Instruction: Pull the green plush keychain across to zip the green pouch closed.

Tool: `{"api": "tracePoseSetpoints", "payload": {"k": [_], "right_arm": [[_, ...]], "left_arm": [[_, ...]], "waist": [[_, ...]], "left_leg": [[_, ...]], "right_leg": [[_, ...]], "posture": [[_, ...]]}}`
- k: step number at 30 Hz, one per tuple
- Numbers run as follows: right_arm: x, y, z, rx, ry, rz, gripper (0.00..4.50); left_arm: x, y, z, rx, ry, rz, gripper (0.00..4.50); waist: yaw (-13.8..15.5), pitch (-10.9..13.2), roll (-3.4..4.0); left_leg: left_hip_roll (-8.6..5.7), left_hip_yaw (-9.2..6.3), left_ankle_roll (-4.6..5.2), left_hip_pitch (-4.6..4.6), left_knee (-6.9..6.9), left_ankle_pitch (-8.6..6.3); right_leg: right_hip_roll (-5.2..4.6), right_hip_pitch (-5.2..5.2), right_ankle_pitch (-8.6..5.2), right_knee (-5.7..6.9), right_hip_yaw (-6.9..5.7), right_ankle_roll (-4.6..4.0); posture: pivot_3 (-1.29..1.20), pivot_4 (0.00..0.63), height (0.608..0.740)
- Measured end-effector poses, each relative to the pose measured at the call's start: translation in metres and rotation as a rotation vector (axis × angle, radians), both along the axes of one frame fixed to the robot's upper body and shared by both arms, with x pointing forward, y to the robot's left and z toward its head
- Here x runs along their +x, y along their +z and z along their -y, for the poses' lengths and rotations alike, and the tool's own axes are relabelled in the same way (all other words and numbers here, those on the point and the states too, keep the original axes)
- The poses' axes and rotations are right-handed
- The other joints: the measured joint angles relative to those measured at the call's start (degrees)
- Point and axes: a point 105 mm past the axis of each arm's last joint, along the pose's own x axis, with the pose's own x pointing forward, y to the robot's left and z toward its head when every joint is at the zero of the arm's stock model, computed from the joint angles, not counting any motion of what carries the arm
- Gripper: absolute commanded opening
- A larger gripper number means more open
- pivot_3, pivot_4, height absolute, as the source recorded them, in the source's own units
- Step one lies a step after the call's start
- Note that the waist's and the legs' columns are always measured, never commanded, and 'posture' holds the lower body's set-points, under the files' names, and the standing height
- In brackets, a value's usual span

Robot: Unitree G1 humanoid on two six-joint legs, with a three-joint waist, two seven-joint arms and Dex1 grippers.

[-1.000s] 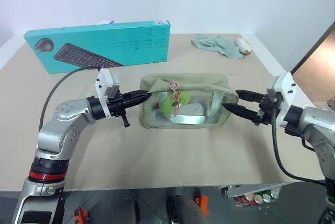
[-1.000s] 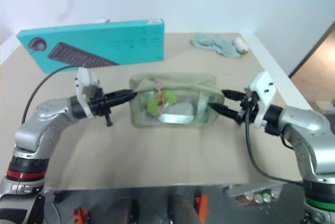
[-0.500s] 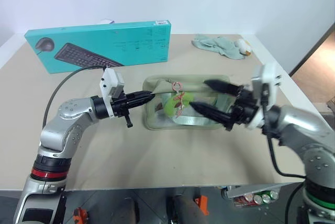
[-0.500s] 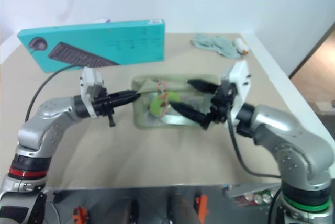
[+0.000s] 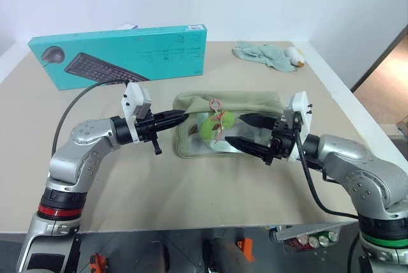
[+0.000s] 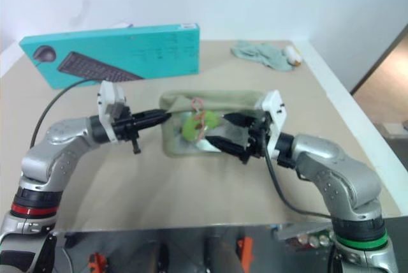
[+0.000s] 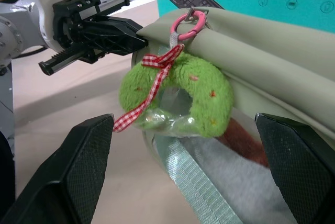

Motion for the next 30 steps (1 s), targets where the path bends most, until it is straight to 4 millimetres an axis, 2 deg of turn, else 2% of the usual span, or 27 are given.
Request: {"api": "tracePoseSetpoints", "payload": {"k": [8, 12, 18, 21, 22, 30], "right_arm": [[0.014, -0.003, -0.010, -0.005, 0.033, -0.006, 4.49], [0.019, -0.004, -0.014, 0.005, 0.037, -0.011, 3.33], [0.022, -0.003, -0.020, -0.001, 0.049, -0.008, 1.32], [0.023, -0.006, -0.021, -0.002, 0.053, -0.017, 0.15], [0.024, -0.006, -0.020, -0.004, 0.051, -0.018, 0.04], [0.024, -0.007, -0.020, -0.013, 0.050, -0.012, 0.04]], "left_arm": [[0.001, 0.000, 0.000, -0.003, 0.017, -0.001, 0.00], [0.000, -0.001, 0.000, -0.002, 0.018, -0.001, 0.00], [-0.002, -0.001, 0.000, -0.001, 0.015, 0.004, 0.00], [-0.003, -0.001, 0.001, -0.001, 0.014, 0.007, 0.00], [-0.003, -0.001, 0.001, -0.001, 0.016, 0.007, 0.00], [-0.003, -0.001, 0.001, -0.001, 0.018, 0.007, 0.00]], "waist": [[0.00, 0.00, 0.00], [0.00, 0.00, 0.00], [0.00, 0.00, 0.00], [0.00, 0.00, 0.00], [0.00, 0.00, 0.00], [0.00, 0.00, 0.00]], "left_leg": [[0.01, 0.02, 0.00, 0.00, 0.00, 0.00], [0.01, 0.01, 0.00, 0.00, 0.00, 0.00], [0.02, 0.02, 0.00, 0.00, 0.00, 0.00], [0.03, 0.02, 0.00, -0.01, 0.00, 0.00], [0.03, 0.02, 0.00, -0.01, 0.00, 0.00], [0.02, 0.02, 0.00, 0.00, 0.00, 0.00]], "right_leg": [[-0.01, 0.00, 0.01, 0.00, 0.00, 0.01], [-0.01, -0.01, 0.01, 0.00, 0.00, 0.00], [-0.02, -0.01, 0.01, 0.00, 0.00, 0.00], [-0.03, -0.01, 0.01, 0.00, 0.00, -0.01], [-0.04, -0.01, 0.01, 0.00, -0.01, -0.01], [-0.03, -0.01, 0.01, 0.00, -0.01, 0.00]], "posture": [[0.00, 0.150, 0.740], [0.00, 0.150, 0.740], [0.00, 0.150, 0.740], [0.00, 0.150, 0.740], [0.00, 0.150, 0.740], [0.00, 0.150, 0.740]]}}
